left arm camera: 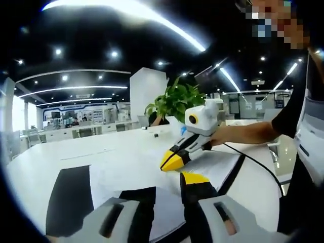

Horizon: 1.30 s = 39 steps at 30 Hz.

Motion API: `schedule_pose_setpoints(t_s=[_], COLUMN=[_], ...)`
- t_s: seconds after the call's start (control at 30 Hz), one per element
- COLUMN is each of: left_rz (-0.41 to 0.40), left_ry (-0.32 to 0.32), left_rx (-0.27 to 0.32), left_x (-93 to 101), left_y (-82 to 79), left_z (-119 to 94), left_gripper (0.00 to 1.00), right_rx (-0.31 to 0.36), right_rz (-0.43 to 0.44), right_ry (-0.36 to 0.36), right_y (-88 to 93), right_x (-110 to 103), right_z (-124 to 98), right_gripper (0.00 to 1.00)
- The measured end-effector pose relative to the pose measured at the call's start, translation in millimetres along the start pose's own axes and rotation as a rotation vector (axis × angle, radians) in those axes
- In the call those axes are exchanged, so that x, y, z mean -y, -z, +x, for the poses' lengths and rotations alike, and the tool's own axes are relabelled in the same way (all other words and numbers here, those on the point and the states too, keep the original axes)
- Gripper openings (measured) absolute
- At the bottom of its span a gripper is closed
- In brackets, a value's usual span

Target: Flip through the bound document one page at a time

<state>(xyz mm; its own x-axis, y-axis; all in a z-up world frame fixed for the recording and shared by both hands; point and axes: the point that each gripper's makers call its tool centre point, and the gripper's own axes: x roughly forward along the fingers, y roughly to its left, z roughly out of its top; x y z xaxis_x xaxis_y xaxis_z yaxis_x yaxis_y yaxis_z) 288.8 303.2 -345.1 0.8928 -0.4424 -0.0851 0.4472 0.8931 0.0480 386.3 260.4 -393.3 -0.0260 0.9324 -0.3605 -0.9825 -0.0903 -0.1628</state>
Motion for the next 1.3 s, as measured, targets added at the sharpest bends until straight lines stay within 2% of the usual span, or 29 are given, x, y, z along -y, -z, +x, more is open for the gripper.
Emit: schedule_pose_setpoints(t_s=[0.17,0.3,0.5,0.7,0.8,0.9,1.03,1.17,1.3], left_rz=[0.026,0.035,0.077,0.112,0.118,0.124,0.097,0.066,0.048], left_ry=[-0.066,-0.086,-0.112,-0.118,-0.099,-0.072,-0.028,0.015,0.025], left_rx=[0.02,0.033,0.031,0.044,0.028,-0.014,-0.037,-0.089,-0.123], left_x=[-22.1,-31.7,-38.8,-45.4,-46.3,-47.7,-49.4,-51.4,-57.0], left_y=[-16.5,-26.2,-33.8,-49.3,-47.9,-40.2,-32.3,-18.1,-6.1], left_z=[-26.6,-35.3,-34.2,-28.5,-17.3,-0.9,18.0,40.2,54.1], left_gripper=[0.22,0.22,0.22,0.22,0.22,0.2,0.2,0.2,0.19], right_rx=[-0.015,-0.01,-0.011,-0.005,-0.01,-0.011,-0.01,-0.009,-0.004], right_rz=[0.008,0.027,0.051,0.057,0.055,0.043,0.042,0.049,0.053], right_ry=[-0.004,-0.01,-0.011,-0.005,-0.004,-0.001,0.001,0.003,0.003], right_y=[2.1,2.3,2.2,2.2,1.8,1.3,1.2,1.2,0.9], right_x=[-0.8,-1.0,-1.5,-1.4,-0.9,-1.3,-1.5,-1.8,-1.7], right_z=[2.1,3.8,5.1,5.8,6.1,7.4,7.8,8.6,9.6], right_gripper=[0.03,0.03,0.03,0.03,0.03,0.03,0.03,0.03,0.03])
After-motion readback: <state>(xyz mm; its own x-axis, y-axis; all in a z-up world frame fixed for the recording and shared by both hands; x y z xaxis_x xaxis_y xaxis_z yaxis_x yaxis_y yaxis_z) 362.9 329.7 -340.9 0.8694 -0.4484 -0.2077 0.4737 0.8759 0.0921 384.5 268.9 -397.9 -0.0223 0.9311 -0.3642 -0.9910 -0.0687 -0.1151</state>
